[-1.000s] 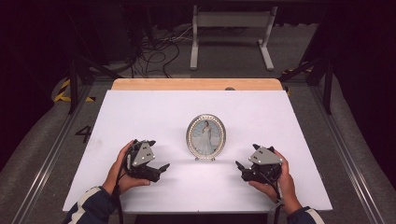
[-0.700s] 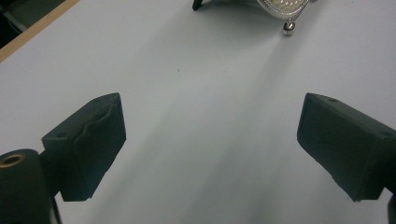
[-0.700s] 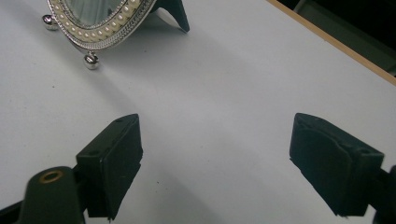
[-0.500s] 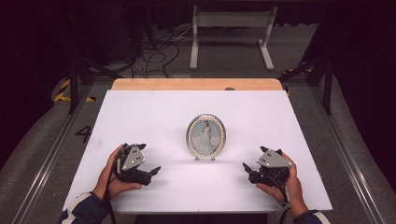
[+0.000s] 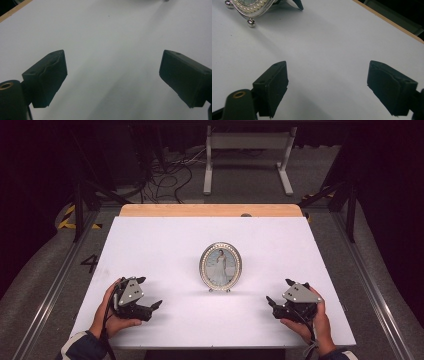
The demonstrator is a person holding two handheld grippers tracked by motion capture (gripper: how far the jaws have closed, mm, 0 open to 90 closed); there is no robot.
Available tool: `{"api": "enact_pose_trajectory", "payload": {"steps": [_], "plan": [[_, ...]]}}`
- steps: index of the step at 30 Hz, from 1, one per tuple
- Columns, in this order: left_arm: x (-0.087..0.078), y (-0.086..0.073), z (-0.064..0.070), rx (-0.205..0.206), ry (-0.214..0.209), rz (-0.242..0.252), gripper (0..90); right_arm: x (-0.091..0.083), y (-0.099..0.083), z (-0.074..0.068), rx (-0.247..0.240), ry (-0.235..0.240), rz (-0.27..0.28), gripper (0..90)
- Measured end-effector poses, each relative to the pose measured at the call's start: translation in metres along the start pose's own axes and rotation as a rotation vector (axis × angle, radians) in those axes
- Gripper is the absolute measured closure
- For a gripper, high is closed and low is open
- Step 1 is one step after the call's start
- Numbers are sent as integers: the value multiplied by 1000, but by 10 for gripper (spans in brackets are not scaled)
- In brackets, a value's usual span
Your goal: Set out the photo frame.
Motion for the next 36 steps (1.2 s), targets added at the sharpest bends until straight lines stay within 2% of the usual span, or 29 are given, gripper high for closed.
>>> {"api": "enact_pose_trajectory", "payload": {"steps": [7, 14, 20, 25, 36], "plan": [[-12, -14, -6, -43, 9, 4, 85, -7, -13, 9, 28, -18, -12, 170], [-19, -28, -11, -68, 11, -4, 84, -11, -26, 14, 44, -34, -30, 167], [-22, -33, -14, -90, 21, -5, 85, -12, -29, 17, 61, -34, -27, 165], [-21, -32, -15, -92, 22, -6, 85, -11, -28, 14, 50, -29, -26, 162], [-21, -33, -14, -90, 15, -3, 84, -13, -26, 15, 55, -36, -17, 161]]}}
Point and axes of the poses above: each handheld gripper's, and its own axes: x roughly forward along the jaws, y roughly out of its top, z roughly to its right, the point moved 6 cm from there along x, roughly forward along the jaws, and after that the axes turned 2 degrees about -y, right-handed, at the moved point
